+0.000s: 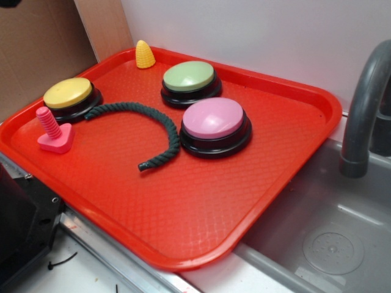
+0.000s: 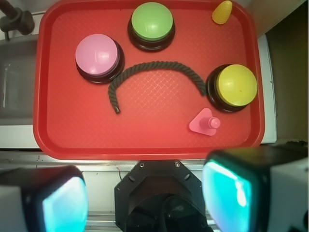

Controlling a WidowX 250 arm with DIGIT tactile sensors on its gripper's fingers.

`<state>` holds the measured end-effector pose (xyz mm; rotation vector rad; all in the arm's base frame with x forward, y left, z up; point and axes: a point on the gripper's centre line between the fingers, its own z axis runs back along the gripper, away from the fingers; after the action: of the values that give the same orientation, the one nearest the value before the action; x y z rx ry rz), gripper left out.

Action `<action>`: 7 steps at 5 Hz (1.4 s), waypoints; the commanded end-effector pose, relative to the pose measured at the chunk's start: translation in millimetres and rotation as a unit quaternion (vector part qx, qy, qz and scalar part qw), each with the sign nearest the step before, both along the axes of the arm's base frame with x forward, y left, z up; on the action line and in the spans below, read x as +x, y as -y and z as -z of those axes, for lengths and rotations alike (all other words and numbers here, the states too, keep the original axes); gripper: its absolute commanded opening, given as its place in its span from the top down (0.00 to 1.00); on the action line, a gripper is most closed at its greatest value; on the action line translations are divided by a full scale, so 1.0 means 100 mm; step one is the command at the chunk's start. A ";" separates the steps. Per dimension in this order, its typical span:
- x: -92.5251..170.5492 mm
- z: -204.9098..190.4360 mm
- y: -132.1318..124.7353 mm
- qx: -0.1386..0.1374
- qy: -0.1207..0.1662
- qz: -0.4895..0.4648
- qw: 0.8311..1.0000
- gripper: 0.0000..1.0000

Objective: Push the green button.

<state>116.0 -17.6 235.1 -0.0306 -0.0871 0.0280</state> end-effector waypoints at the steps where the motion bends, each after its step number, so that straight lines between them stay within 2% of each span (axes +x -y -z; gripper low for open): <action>1: 0.00 0.00 0.00 0.000 0.000 0.000 1.000 0.00; 2: 0.50 0.50 -0.14 0.031 -0.022 -0.005 0.999 0.00; 3: 1.02 0.81 -0.26 0.040 -0.001 -0.015 0.999 0.00; 4: 1.51 1.15 -0.32 0.046 -0.018 -0.006 0.999 0.00; 5: 1.93 1.37 -0.35 0.048 -0.005 0.000 0.999 0.00; 6: 2.06 1.45 -0.38 0.041 0.018 0.001 0.999 0.00; 7: 2.02 1.52 -0.36 0.049 0.021 -0.005 0.999 0.00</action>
<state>311.1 19.6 69.5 0.0679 -0.0879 0.0298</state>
